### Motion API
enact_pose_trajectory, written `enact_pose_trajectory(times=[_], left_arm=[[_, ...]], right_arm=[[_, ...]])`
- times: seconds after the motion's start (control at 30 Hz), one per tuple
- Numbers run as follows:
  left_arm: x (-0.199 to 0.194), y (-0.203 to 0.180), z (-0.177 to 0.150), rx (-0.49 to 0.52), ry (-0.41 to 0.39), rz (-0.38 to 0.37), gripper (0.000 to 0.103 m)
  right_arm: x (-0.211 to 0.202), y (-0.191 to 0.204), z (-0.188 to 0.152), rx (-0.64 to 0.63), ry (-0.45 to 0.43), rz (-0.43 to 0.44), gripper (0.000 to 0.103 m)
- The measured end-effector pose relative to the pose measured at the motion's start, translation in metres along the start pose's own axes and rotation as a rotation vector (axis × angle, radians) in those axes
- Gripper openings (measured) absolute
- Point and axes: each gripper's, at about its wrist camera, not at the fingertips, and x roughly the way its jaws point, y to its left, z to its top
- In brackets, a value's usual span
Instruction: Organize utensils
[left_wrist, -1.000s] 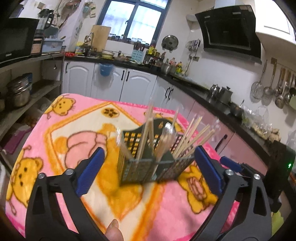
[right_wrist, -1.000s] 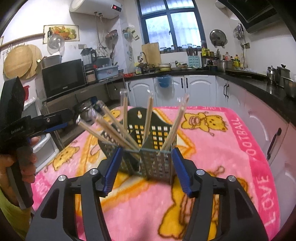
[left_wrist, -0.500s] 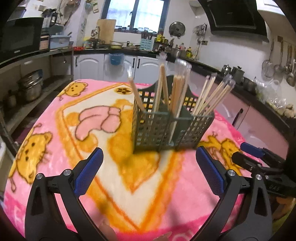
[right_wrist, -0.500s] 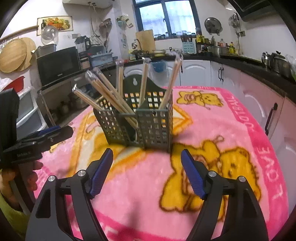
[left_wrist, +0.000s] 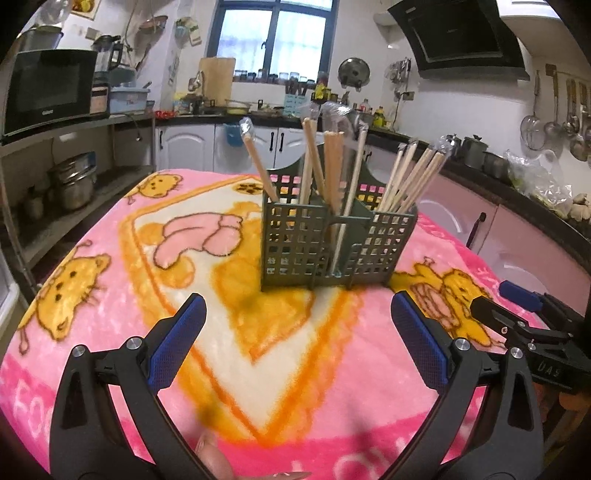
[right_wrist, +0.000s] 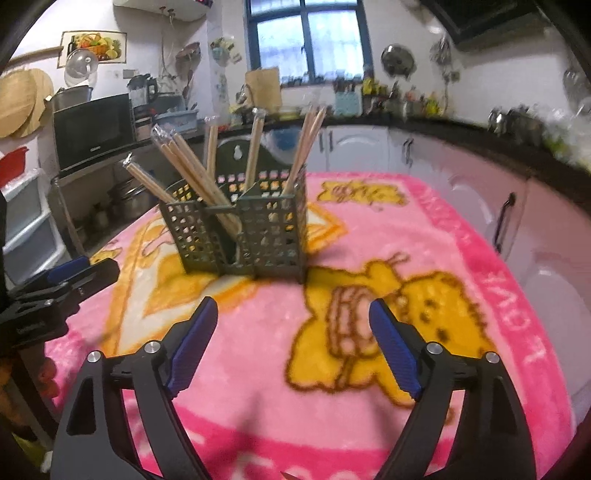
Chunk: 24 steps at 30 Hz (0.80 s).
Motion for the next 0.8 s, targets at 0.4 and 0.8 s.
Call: enact_pose_trajectory(times=[0.4, 0.8], left_arm=[[-0.005, -0.010, -0.009, 0.004, -0.056, -0.001, 0.092], [-0.005, -0.015, -0.018, 0.020, -0.091, 0.032, 0.092]], right_arm=[[-0.037, -0.004, -0.007, 0.004, -0.215, -0.038, 0.096], [-0.036, -0.005, -0.021, 0.014, -0.229, -0.042, 0.097]])
